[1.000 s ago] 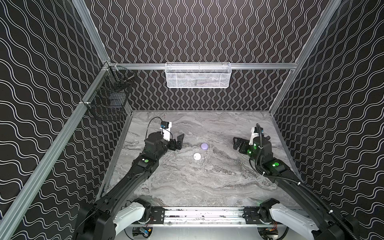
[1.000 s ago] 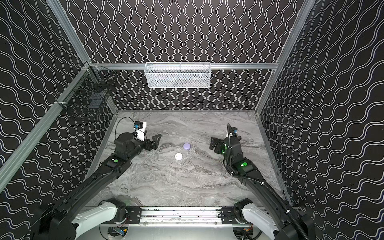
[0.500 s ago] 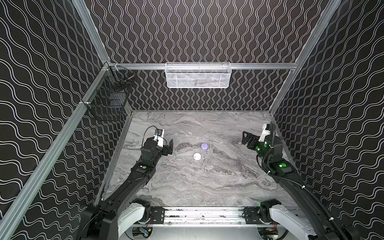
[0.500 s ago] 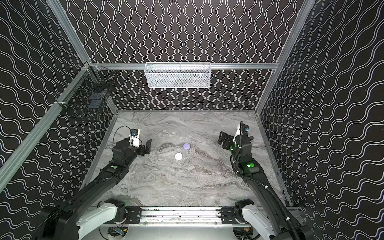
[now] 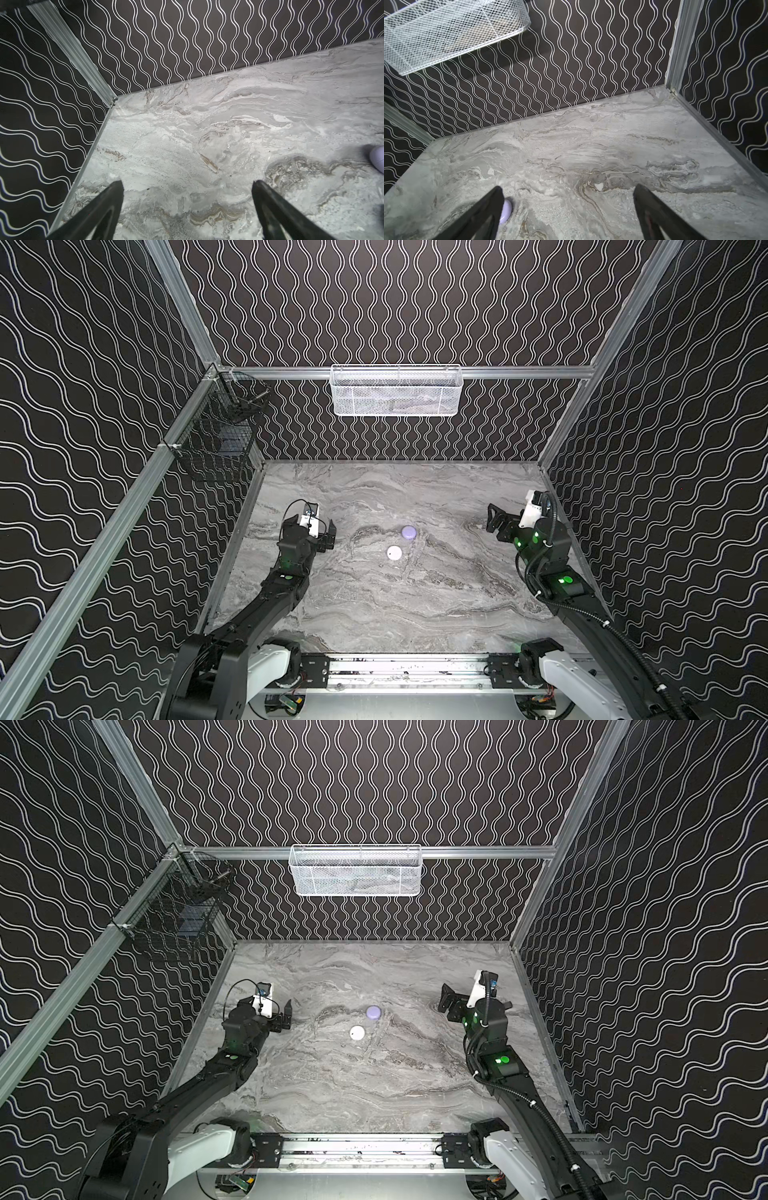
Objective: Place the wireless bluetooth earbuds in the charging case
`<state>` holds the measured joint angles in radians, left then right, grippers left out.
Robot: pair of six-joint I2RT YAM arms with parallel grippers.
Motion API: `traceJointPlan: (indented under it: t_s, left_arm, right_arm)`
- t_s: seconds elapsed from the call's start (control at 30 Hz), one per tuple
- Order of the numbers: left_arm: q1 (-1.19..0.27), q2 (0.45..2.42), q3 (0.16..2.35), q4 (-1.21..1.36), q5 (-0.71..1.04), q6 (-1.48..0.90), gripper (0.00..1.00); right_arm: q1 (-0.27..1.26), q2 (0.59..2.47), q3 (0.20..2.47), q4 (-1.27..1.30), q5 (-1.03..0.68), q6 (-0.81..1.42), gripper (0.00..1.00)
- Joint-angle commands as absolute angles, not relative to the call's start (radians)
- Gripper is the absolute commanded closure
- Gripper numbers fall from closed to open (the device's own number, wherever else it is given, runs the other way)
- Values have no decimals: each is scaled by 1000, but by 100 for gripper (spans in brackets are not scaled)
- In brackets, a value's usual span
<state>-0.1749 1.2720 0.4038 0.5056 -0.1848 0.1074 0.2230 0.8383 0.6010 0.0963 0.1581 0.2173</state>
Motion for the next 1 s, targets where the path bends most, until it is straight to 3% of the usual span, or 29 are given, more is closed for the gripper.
traceJointPlan:
  t_s: [0.0,0.3,0.73,0.97]
  left_arm:
    - [-122,1298,384,624,-88,59,1]
    - [-1,1417,318,862,74,-25,1]
    - [2,1461,296,980,78,28,1]
    - [41,1588,298,1107,123,24,1]
  right_arm:
    - [214,809,567,206,95,140,1]
    - [206,792,516,258,-18,90,1]
    - [201,804,448,337,-52,103,1]
    - [196,823,427,373,-48,105,1]
